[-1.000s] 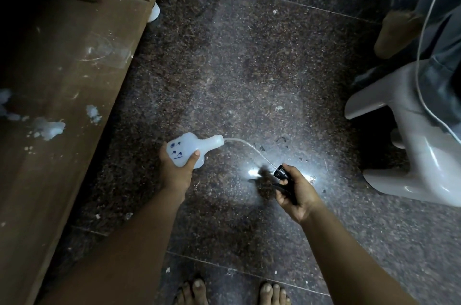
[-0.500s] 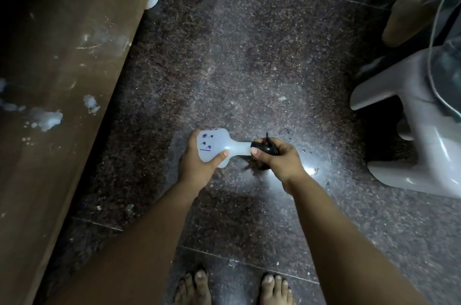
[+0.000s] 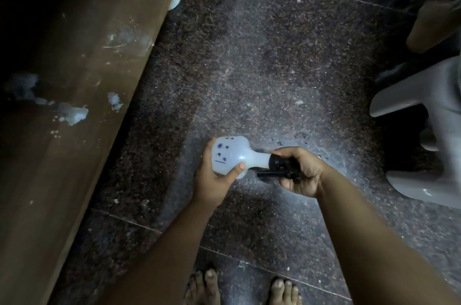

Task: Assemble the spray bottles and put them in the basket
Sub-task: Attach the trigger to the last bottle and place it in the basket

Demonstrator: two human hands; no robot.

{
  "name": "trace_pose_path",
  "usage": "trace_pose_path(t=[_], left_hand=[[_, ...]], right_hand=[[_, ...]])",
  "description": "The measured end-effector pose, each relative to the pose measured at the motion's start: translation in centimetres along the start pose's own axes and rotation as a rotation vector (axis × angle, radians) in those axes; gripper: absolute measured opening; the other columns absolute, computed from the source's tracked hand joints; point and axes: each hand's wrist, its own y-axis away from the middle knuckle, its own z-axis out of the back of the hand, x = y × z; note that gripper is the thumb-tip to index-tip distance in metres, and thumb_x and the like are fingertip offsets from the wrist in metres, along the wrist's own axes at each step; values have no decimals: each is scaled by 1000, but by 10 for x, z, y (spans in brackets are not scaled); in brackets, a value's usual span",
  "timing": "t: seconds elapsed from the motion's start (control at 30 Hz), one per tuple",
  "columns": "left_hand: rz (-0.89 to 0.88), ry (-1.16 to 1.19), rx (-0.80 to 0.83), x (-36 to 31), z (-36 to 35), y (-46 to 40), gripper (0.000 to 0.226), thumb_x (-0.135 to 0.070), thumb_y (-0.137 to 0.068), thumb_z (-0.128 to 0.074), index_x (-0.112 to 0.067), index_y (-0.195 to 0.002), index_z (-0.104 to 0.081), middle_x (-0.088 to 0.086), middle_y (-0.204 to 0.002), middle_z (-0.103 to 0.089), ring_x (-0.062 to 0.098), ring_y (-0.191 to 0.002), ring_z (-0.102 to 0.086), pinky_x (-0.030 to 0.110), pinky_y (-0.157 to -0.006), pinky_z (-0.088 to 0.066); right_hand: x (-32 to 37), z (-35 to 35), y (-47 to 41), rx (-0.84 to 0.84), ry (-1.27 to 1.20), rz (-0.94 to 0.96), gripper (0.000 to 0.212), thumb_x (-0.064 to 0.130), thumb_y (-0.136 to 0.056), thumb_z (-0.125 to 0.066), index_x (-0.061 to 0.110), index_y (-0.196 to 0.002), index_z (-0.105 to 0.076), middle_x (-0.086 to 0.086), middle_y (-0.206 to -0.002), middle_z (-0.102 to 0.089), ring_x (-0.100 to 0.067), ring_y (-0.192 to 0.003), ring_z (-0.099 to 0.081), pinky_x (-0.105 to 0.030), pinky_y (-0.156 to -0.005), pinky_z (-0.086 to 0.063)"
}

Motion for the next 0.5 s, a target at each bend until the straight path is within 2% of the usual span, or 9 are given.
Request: trace_pose_path(t=[0.1,0.17,0.2,0.23,0.3,0.37,0.4,0.47,0.5], left_hand=[[51,-33,-49,0,-3,4,84,-40,-67,-82,-31,-138,-39,-7,-133,-53,12,-121,-52,45,-101,-49],[68,-43,-62,-1,-4,3,83,-42,-67,-82,-31,-138,-40,-5,-133,-53,14,-121,-52,43,-100,-49],[84,-33,-69,-2,-4,2,83,-42,-67,-82,-30,-138,-40,-5,-133,-54,14,-120,-53,42,-100,-50],[113,-15,-82,-3,-3,1,84,-41,-67,-83,-30,-138,-40,-4,-133,-55,16,-120,-54,42,-99,-50],[218,50,-103,-4,-2,-4,88,-39,-68,-83,-29,-142,-36,0,-135,-52,21,-120,-54,45,-96,-52],[341,179,-89,-7,-2,-8,89,-38,-69,-82,-30,-144,-33,1,-138,-48,23,-119,-54,42,-87,-57],[388,243,-77,-10,-3,-10,88,-36,-70,-81,-31,-144,-33,1,-138,-48,22,-116,-55,36,-78,-59],[427,293,-67,-15,-4,-14,86,-36,-71,-81,-30,-143,-34,0,-135,-49,20,-110,-58,27,-66,-58],[427,295,-68,-15,-6,-15,85,-37,-71,-81,-31,-142,-36,0,-133,-50,18,-107,-59,26,-64,-58]], right_hand=[[-2,-9,-5,25,-135,16,35,19,-84,-58,8,-117,-64,-13,-90,-60,-16,-54,-53,-16,-34,-41],[-1,-10,-5,87,-243,29,29,21,-82,-57,7,-104,-69,-7,-72,-65,-12,-43,-49,-14,-33,-38],[-1,-11,-5,129,-306,42,29,25,-79,-60,7,-99,-71,-4,-70,-67,-10,-42,-50,-14,-35,-40],[-1,-10,-4,183,-379,64,34,29,-75,-63,6,-98,-73,-4,-74,-70,-10,-46,-54,-15,-39,-46],[0,-7,-1,346,-512,133,47,32,-72,-70,-1,-105,-70,-11,-96,-72,-14,-64,-67,-21,-56,-58],[1,-6,3,517,-537,234,50,12,-72,-68,-7,-118,-60,-19,-113,-67,-22,-86,-72,-27,-75,-61],[2,-8,4,560,-498,287,50,-2,-72,-59,-8,-121,-56,-20,-117,-65,-24,-96,-70,-27,-81,-59],[7,-15,4,540,-371,382,51,-18,-71,-42,-6,-118,-59,-17,-116,-68,-20,-102,-69,-22,-83,-57],[10,-20,5,491,-304,423,49,-21,-74,-40,-4,-115,-61,-15,-112,-70,-17,-100,-69,-19,-81,-57]])
